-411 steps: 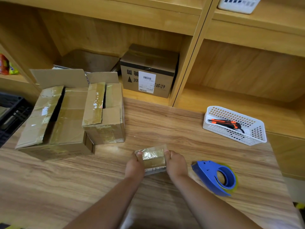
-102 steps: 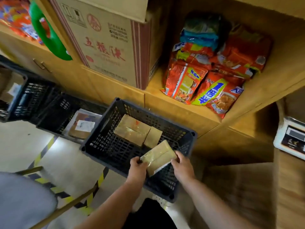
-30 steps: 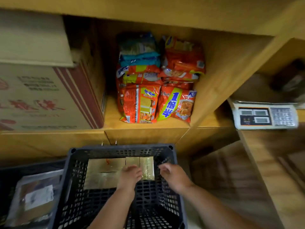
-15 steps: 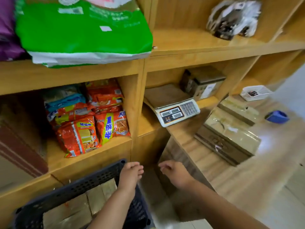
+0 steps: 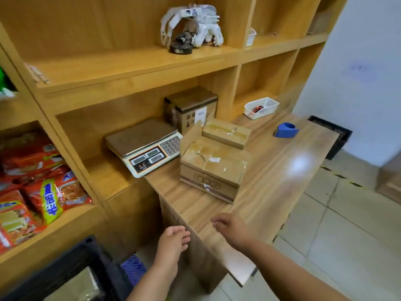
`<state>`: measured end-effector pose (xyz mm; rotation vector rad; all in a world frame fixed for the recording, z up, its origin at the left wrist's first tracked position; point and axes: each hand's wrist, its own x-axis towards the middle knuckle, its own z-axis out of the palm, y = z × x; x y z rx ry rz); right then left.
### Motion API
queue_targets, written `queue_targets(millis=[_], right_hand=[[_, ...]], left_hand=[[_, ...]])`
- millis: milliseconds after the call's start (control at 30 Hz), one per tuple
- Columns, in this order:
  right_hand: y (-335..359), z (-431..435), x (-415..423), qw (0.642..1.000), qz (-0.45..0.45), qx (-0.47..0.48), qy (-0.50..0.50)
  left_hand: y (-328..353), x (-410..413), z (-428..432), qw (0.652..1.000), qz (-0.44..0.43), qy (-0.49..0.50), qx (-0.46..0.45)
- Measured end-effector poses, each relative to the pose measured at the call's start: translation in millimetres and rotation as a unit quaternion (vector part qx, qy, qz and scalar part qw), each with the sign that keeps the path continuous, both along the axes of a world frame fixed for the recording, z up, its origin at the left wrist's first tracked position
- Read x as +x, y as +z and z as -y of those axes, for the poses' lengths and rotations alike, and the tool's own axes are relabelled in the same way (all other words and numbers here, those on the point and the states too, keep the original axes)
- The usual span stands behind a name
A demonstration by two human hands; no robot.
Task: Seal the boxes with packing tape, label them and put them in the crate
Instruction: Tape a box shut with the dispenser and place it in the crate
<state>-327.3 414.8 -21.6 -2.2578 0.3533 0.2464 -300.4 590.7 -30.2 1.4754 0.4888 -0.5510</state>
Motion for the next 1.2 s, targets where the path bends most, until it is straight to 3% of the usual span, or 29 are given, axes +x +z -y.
queue_targets(millis=[367, 667, 1000, 1067, 1200], right_hand=[[17, 210, -51, 0.999, 0.007, 0.003, -0.054], [20, 296, -45, 0.991, 0.029, 0.069, -0.110], [13, 365, 22, 0.994, 0.022, 0.051, -0.092], [14, 381, 47, 0.996, 0.007, 0.047, -0.074], [17, 408, 104, 0.998, -0.009, 0.049, -0.027]], left_hand=[[20, -42, 219, 0.998, 0.022, -0.049, -0.037], [50, -6, 299, 0.990, 0.115, -0.080, 0.019], [58, 91, 369, 0.985, 0.157, 0.024, -0.072], [56, 122, 380, 0.983, 0.169, 0.056, -0.055], [46, 184, 388, 0.975, 0.183, 0.105, 0.064]])
